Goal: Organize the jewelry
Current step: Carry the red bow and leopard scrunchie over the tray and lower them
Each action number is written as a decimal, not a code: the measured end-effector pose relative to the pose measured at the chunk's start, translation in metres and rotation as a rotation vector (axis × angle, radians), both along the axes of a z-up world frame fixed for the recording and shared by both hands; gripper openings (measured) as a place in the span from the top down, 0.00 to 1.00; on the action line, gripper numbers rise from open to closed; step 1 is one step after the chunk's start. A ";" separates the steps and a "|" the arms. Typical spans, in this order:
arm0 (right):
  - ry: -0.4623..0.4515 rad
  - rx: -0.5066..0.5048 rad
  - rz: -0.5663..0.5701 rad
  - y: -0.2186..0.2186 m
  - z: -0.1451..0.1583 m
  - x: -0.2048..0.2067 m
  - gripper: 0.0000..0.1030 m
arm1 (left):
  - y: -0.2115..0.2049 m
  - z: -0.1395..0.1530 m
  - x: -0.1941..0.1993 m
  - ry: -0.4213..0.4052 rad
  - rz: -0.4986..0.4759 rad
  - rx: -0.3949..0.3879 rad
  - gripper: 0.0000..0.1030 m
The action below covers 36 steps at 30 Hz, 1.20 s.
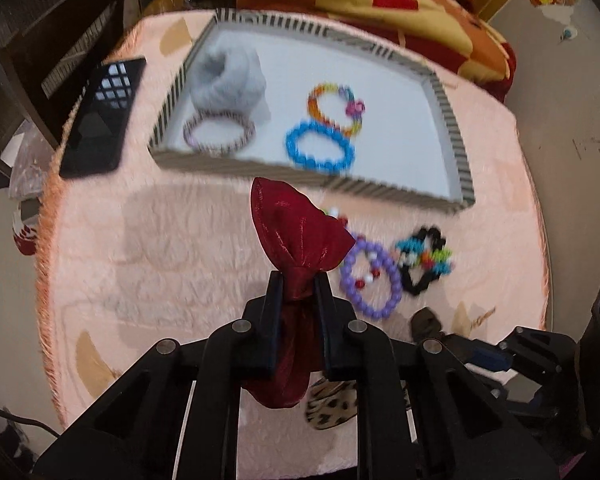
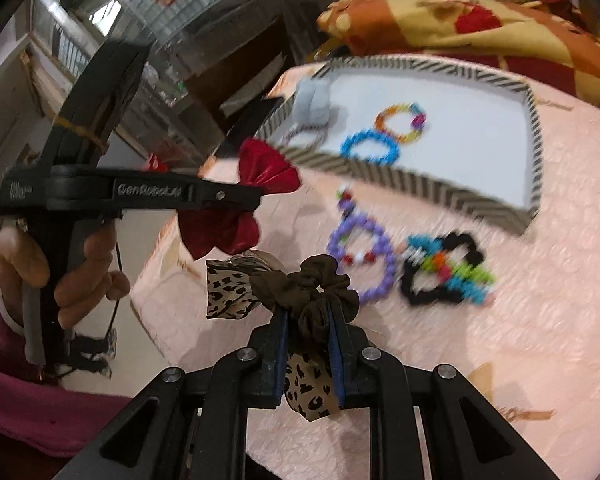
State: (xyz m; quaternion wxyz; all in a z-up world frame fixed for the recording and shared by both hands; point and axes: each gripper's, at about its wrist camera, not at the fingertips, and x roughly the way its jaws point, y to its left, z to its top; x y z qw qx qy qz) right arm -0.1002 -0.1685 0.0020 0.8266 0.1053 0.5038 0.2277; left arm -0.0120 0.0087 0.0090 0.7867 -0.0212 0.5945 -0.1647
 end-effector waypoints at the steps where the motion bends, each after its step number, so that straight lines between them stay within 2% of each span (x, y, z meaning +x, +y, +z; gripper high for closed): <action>1: -0.002 0.003 -0.019 -0.003 0.003 0.005 0.84 | 0.000 0.003 0.004 -0.009 0.004 0.001 0.87; 9: -0.059 0.005 -0.170 -0.034 0.033 0.038 0.84 | -0.006 0.029 0.036 -0.076 0.005 0.006 0.87; 17: -0.083 -0.012 -0.280 -0.052 0.043 0.078 0.83 | -0.018 0.039 0.067 -0.121 -0.018 0.046 0.87; 27: -0.073 -0.028 -0.340 -0.052 0.036 0.133 0.83 | -0.028 0.042 0.110 -0.146 -0.032 0.081 0.87; 36: -0.045 -0.035 -0.377 -0.049 0.025 0.173 0.83 | -0.032 0.036 0.145 -0.134 -0.040 0.075 0.87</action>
